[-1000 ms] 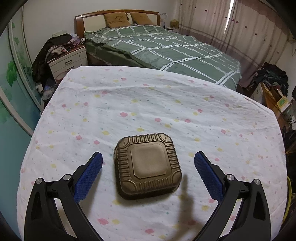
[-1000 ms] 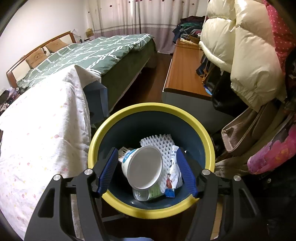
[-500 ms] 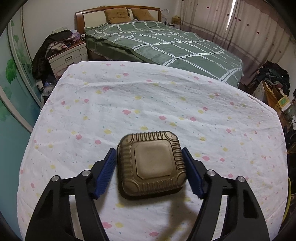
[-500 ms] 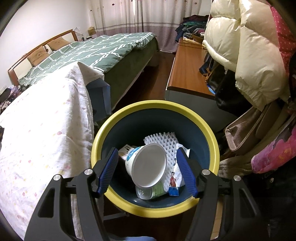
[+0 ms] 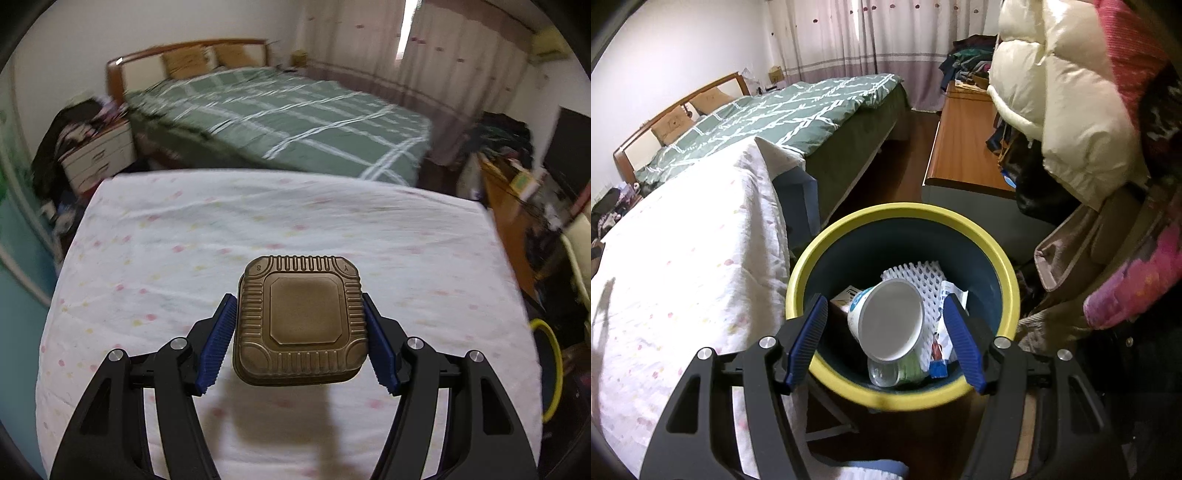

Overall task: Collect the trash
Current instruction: 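Grasp the brown square plastic container with the left tool, then carry the brown container over the bin and open the left tool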

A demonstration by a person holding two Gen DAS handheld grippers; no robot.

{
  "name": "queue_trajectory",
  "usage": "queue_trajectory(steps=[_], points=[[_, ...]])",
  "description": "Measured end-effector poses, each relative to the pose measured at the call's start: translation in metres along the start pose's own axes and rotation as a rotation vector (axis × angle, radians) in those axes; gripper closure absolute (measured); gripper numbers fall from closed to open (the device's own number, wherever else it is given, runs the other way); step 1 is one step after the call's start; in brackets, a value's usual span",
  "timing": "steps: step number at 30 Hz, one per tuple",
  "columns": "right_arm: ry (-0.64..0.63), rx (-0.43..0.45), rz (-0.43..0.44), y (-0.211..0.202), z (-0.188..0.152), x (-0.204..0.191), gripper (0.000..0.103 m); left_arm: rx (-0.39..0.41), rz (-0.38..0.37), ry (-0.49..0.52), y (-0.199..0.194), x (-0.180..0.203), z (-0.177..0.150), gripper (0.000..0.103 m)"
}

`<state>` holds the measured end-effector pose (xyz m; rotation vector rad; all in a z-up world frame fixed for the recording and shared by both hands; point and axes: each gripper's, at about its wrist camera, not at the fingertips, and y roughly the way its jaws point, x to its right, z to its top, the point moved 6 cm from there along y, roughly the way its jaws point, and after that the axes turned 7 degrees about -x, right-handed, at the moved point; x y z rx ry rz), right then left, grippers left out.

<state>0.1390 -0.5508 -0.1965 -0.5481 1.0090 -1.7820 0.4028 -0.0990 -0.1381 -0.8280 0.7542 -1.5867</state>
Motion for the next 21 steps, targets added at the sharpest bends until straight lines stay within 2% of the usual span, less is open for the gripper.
queue_trajectory(steps=[5, 9, 16, 21], points=[[0.028, 0.022, 0.021, -0.022, -0.016, 0.013, 0.041, 0.029, -0.098, 0.133, -0.029, 0.079, -0.006, 0.038], [0.069, 0.043, 0.038, -0.044, -0.032, 0.032, 0.041, 0.021, -0.207, 0.258, -0.043, 0.160, -0.022, 0.038], [0.127, 0.079, 0.012, -0.074, -0.055, 0.072, 0.041, -0.046, -0.374, 0.474, -0.046, 0.314, -0.070, 0.038], [0.175, 0.083, 0.009, -0.082, -0.070, 0.099, 0.041, -0.112, -0.429, 0.594, -0.033, 0.405, -0.106, 0.038]])
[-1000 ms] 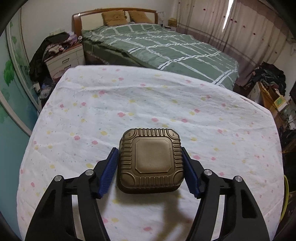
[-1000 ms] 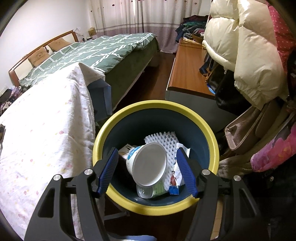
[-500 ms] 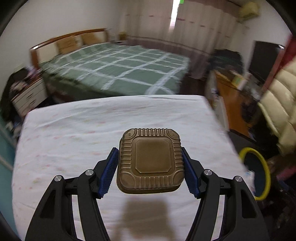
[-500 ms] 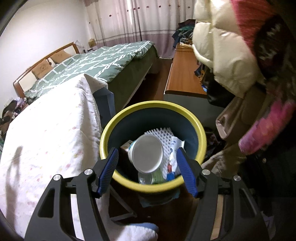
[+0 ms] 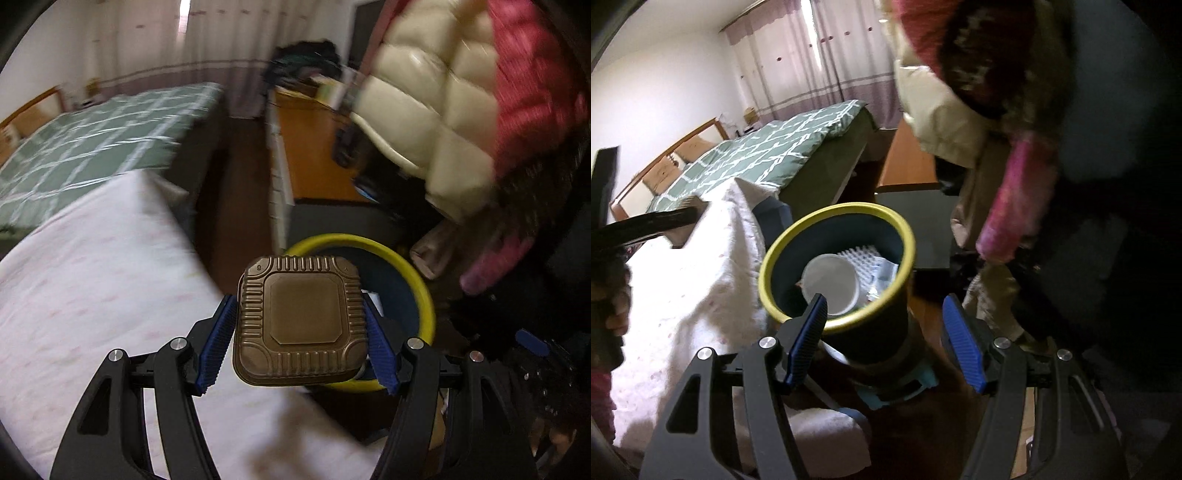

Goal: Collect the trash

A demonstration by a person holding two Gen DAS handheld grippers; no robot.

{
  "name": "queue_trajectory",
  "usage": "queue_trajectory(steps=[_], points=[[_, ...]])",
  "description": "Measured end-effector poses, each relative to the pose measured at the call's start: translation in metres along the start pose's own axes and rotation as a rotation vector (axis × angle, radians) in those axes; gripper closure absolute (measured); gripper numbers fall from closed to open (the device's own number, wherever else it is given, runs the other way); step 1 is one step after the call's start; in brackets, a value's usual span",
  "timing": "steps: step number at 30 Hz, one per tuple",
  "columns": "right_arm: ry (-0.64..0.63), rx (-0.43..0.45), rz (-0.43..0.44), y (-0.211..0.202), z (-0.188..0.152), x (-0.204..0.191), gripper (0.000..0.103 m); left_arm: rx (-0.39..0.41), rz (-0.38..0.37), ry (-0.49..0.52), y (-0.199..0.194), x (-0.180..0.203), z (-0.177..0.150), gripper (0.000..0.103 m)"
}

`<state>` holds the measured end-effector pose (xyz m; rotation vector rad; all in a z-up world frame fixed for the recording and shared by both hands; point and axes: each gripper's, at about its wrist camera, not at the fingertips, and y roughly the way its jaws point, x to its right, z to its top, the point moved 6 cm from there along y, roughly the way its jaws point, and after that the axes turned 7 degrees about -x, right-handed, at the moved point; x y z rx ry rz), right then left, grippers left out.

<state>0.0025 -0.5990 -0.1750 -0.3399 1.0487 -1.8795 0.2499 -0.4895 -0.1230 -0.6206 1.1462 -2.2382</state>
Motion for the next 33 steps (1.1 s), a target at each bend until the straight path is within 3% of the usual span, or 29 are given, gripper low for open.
queue_trajectory(steps=[5, 9, 10, 11, 12, 16, 20, 24, 30, 33], points=[[0.026, -0.012, 0.007, 0.000, -0.007, 0.017, 0.041, -0.064, -0.001, 0.057, 0.054, 0.048, 0.009, 0.038], [0.043, -0.022, 0.009, 0.002, -0.011, 0.029, 0.041, -0.117, -0.005, 0.064, 0.089, 0.063, 0.012, 0.037], [0.045, -0.023, 0.009, 0.003, -0.012, 0.030, 0.041, -0.126, -0.006, 0.065, 0.097, 0.066, 0.013, 0.032], [0.048, -0.025, 0.010, 0.003, -0.012, 0.031, 0.041, -0.139, -0.001, 0.070, 0.104, 0.070, 0.014, 0.018], [0.051, -0.026, 0.011, 0.004, -0.012, 0.032, 0.041, -0.140, 0.004, 0.070, 0.106, 0.070, 0.014, 0.012], [0.051, -0.028, 0.015, 0.003, -0.014, 0.033, 0.041, -0.126, 0.007, 0.075, 0.106, 0.076, 0.018, 0.010], [0.037, -0.030, 0.014, 0.003, -0.015, 0.028, 0.041, -0.079, 0.012, 0.058, 0.075, 0.063, 0.018, 0.010], [0.007, -0.037, 0.030, 0.006, -0.018, 0.016, 0.039, 0.011, 0.026, 0.030, 0.021, 0.040, 0.005, 0.005], [-0.068, -0.025, 0.069, 0.004, -0.021, -0.025, 0.037, 0.142, 0.111, -0.011, -0.079, -0.006, -0.044, 0.005], [-0.118, 0.002, 0.084, -0.002, -0.021, -0.051, 0.035, 0.217, 0.187, -0.088, -0.135, -0.042, -0.082, 0.005]])
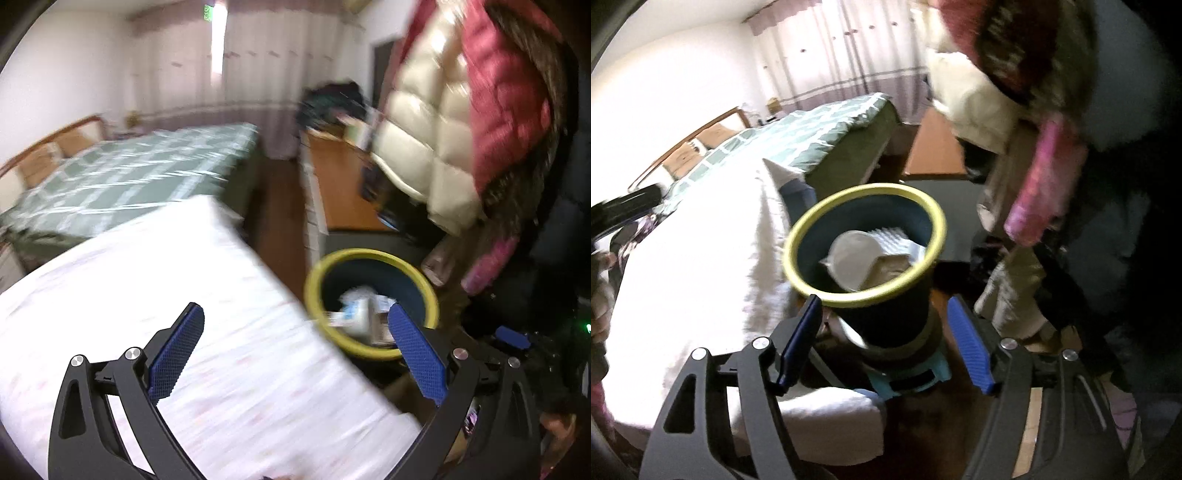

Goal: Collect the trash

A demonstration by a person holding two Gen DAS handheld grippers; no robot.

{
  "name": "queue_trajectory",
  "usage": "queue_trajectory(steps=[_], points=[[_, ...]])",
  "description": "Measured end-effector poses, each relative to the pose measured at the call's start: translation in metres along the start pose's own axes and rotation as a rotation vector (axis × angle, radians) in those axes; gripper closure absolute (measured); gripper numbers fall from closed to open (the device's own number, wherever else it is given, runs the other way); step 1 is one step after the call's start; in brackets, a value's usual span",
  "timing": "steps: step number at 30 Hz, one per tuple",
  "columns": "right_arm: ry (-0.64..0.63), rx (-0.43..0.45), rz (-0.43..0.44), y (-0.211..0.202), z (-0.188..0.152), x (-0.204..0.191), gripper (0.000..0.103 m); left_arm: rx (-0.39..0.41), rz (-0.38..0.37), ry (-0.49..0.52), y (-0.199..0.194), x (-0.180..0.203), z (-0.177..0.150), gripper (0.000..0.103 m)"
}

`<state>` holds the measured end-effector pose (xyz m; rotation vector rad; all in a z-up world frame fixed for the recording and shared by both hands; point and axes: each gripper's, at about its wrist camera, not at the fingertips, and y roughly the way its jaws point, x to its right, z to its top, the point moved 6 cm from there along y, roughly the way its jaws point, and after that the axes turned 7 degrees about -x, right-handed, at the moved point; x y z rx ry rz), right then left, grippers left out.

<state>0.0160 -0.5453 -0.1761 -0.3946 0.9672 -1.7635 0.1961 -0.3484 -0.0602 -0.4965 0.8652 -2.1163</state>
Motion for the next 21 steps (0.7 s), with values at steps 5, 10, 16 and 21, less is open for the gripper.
queue_trajectory(steps=[5, 10, 16, 21], points=[[-0.113, 0.067, 0.012, -0.017, 0.007, -0.051, 0.025, 0.082, 0.141, -0.137, -0.079, -0.073, -0.045, 0.005], [-0.225, 0.154, 0.011, -0.044, 0.006, -0.099, 0.010, 0.131, 0.316, -0.282, -0.150, -0.134, -0.102, 0.005], [-0.280, 0.215, 0.031, -0.080, -0.002, -0.131, 0.007, 0.176, 0.391, -0.335, -0.207, -0.151, -0.153, 0.005], [-0.263, 0.255, 0.062, -0.112, -0.011, -0.132, 0.007, 0.244, 0.413, -0.330, -0.246, -0.145, -0.173, 0.005]])
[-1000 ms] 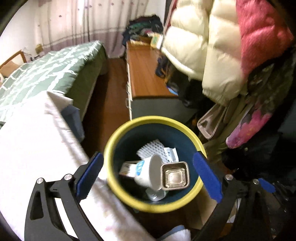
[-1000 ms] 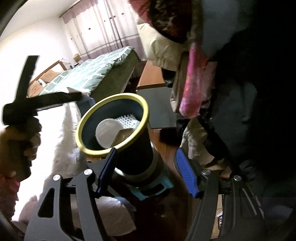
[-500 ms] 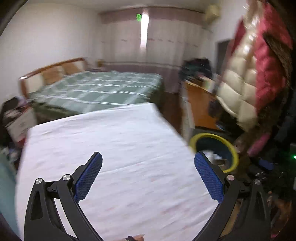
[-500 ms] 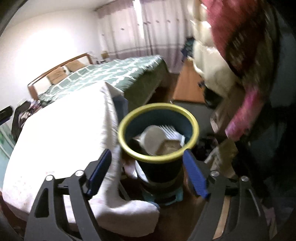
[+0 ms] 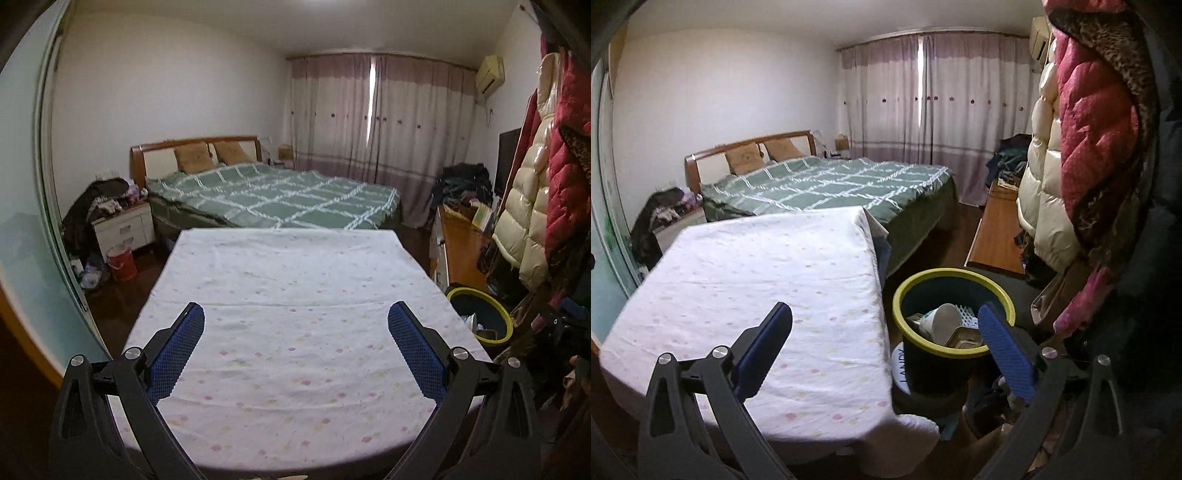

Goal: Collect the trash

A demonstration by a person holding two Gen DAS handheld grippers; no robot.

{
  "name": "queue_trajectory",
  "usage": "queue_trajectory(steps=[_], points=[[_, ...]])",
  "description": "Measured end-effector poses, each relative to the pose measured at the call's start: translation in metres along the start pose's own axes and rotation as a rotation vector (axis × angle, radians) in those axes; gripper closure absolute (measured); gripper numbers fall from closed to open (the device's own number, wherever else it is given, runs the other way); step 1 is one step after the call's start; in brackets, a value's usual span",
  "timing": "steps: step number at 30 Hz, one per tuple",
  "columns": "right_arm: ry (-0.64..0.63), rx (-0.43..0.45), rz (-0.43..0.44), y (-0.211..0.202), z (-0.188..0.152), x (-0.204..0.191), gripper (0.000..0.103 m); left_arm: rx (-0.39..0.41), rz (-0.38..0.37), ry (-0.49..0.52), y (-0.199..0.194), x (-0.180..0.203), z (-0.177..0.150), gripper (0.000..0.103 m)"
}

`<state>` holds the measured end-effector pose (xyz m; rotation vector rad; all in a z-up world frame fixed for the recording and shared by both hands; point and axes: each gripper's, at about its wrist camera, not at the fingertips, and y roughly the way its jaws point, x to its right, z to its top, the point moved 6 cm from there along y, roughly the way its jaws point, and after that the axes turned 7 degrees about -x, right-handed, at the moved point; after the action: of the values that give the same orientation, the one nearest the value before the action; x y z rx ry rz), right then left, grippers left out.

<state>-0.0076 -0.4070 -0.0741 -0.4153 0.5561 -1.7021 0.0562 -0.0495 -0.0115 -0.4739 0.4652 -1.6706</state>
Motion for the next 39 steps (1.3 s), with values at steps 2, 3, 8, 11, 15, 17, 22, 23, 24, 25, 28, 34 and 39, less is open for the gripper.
queue_trajectory(steps=[2, 3, 8, 11, 15, 17, 22, 23, 24, 25, 28, 34, 39], points=[[0.014, 0.013, 0.003, -0.010, -0.002, 0.004, 0.007, 0.016, 0.001, -0.007, -0.013, 0.002, -0.004, 0.005], [0.017, 0.018, 0.001, -0.014, -0.002, 0.004, 0.007, 0.021, -0.005, -0.013, -0.018, 0.001, -0.006, 0.005], [0.024, 0.037, 0.005, -0.025, -0.003, 0.008, 0.007, 0.023, -0.003, -0.017, -0.032, 0.003, -0.015, 0.005], [0.015, 0.041, 0.012, -0.028, -0.005, 0.004, 0.007, 0.014, 0.002, -0.020, -0.033, 0.005, -0.018, 0.005], [0.011, 0.037, 0.013, -0.024, -0.005, 0.003, 0.007, 0.003, 0.008, -0.022, -0.029, 0.006, -0.019, 0.005], [0.011, 0.033, 0.013, -0.022, -0.005, 0.003, 0.007, 0.000, 0.006, -0.022, -0.026, 0.006, -0.016, 0.005], [0.004, 0.027, 0.018, -0.019, -0.005, 0.000, 0.007, -0.003, 0.010, -0.023, -0.022, 0.007, -0.014, 0.005], [0.002, 0.026, 0.018, -0.018, -0.005, -0.001, 0.007, -0.004, 0.009, -0.024, -0.022, 0.007, -0.015, 0.005], [0.001, 0.025, 0.019, -0.018, -0.005, -0.001, 0.007, -0.004, 0.010, -0.024, -0.021, 0.007, -0.013, 0.005], [0.000, 0.023, 0.020, -0.017, -0.004, -0.001, 0.007, -0.004, 0.011, -0.024, -0.021, 0.007, -0.013, 0.005], [0.001, 0.020, 0.020, -0.016, -0.005, -0.001, 0.007, -0.003, 0.013, -0.023, -0.019, 0.008, -0.013, 0.005], [0.001, 0.020, 0.022, -0.015, -0.005, -0.001, 0.007, -0.002, 0.013, -0.025, -0.017, 0.008, -0.011, 0.005], [0.004, 0.019, 0.021, -0.015, -0.005, -0.001, 0.007, -0.002, 0.013, -0.025, -0.016, 0.007, -0.010, 0.005]])
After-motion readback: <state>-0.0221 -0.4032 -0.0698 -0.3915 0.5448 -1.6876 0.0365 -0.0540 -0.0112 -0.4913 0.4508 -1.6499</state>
